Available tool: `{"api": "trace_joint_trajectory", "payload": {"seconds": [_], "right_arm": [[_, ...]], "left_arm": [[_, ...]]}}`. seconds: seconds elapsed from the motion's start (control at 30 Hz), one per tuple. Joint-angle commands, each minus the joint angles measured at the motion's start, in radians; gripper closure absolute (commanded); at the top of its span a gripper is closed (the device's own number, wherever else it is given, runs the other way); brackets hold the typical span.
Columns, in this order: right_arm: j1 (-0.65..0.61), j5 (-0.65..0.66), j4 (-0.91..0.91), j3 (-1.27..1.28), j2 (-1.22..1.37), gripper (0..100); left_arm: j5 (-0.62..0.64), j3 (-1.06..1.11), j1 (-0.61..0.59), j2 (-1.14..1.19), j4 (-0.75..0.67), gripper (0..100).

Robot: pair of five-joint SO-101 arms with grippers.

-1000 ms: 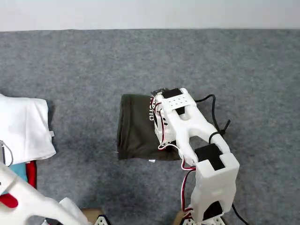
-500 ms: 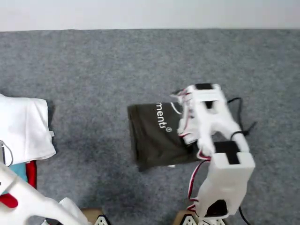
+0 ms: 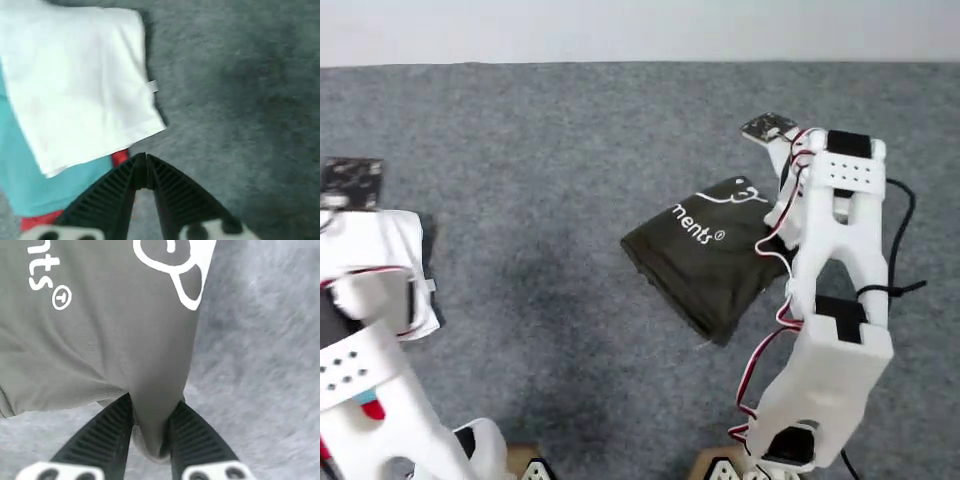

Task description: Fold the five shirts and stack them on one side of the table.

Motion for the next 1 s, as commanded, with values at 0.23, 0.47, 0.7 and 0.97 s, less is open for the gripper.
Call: {"api": "trace_joint_trajectory", "payload": {"seconds": [0.23,0.47,0.7,0.97], "right_arm": [[-0.012,0.330,-0.262,-0.100,0.090,98.8],[-0.094,0.353,-0.447,-0.100,0.156,98.8],[-0.116,0.350,-0.443,-0.101,0.163,94.5],[-0.096,0.262,-0.349,-0.101,0.065,89.2]], "left_arm": [[0.292,0.067,0.350,-0.025,0.012,99],[0.293,0.153,0.454,-0.025,-0.058,99],[0.293,0.159,0.463,-0.025,-0.089,99],[0.293,0.160,0.470,-0.025,-0.107,99]]}}
